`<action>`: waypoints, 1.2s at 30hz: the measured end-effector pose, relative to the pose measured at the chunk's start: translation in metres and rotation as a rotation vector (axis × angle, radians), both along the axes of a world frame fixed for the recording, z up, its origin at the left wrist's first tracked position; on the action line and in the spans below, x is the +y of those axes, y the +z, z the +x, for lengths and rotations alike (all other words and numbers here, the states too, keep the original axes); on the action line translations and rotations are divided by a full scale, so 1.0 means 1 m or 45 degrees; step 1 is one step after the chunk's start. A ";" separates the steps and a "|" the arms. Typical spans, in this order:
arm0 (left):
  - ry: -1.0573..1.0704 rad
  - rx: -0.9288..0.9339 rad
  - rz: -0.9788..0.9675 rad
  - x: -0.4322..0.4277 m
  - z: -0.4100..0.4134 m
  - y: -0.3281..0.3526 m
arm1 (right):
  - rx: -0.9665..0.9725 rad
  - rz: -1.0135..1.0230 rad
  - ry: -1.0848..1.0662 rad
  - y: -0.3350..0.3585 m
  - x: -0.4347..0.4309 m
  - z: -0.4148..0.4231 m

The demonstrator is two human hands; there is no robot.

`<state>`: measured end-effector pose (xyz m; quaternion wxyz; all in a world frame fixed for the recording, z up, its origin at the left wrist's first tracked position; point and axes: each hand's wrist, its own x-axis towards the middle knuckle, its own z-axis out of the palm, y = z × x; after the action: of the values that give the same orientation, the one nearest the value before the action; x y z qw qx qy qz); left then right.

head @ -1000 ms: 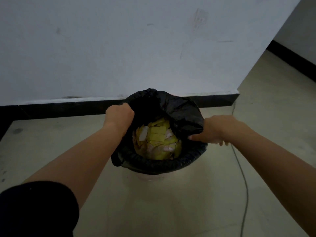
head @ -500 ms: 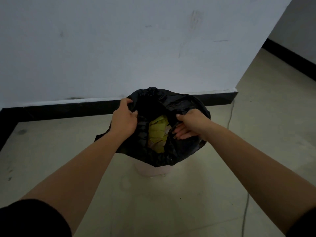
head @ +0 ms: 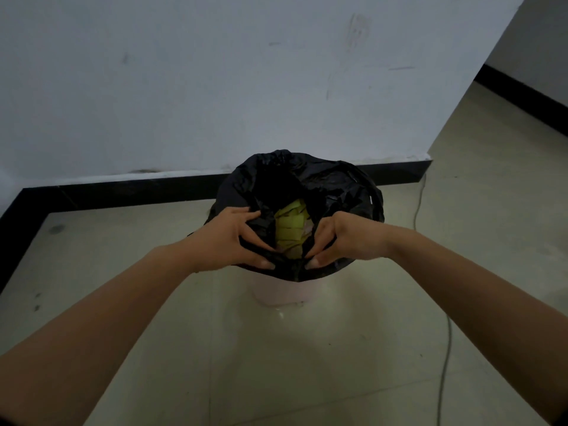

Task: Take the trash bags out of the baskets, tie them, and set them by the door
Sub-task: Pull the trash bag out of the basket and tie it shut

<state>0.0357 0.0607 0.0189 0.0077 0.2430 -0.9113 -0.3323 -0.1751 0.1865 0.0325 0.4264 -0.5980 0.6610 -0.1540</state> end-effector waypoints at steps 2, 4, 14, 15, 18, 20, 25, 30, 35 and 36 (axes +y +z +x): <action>0.067 0.051 0.084 -0.003 0.001 -0.003 | -0.014 -0.031 -0.084 0.000 0.001 0.000; 0.165 0.070 0.146 -0.004 0.001 -0.006 | 0.017 -0.050 -0.157 -0.005 0.000 -0.002; 0.779 0.421 -0.130 -0.001 -0.035 -0.007 | 0.216 -0.335 -0.588 -0.010 -0.027 -0.003; 0.820 0.489 -0.115 -0.001 -0.036 -0.009 | 0.216 -0.358 -0.620 -0.006 -0.030 -0.005; 1.025 0.548 -0.229 -0.009 -0.037 -0.014 | 0.322 -0.490 -0.870 0.000 -0.040 -0.024; 1.078 0.390 -0.174 -0.021 -0.037 -0.018 | 0.623 -0.484 -0.982 0.000 -0.046 -0.037; 1.015 0.099 0.081 -0.060 -0.043 -0.032 | 0.853 0.059 -1.030 -0.016 -0.049 -0.056; 1.039 0.052 -0.010 -0.060 -0.054 -0.042 | 0.614 0.024 -1.032 -0.044 -0.050 -0.065; 0.967 -0.091 -0.426 -0.056 -0.059 -0.042 | 0.775 -0.076 -0.994 -0.043 -0.052 -0.051; 0.964 -0.119 -0.468 -0.056 -0.060 -0.041 | 0.824 -0.082 -0.970 -0.044 -0.052 -0.051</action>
<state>-0.0238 0.0044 -0.0221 0.1313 0.5701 -0.8011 -0.1264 -0.2261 0.1341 -0.0111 0.0942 -0.3441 0.9257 -0.1256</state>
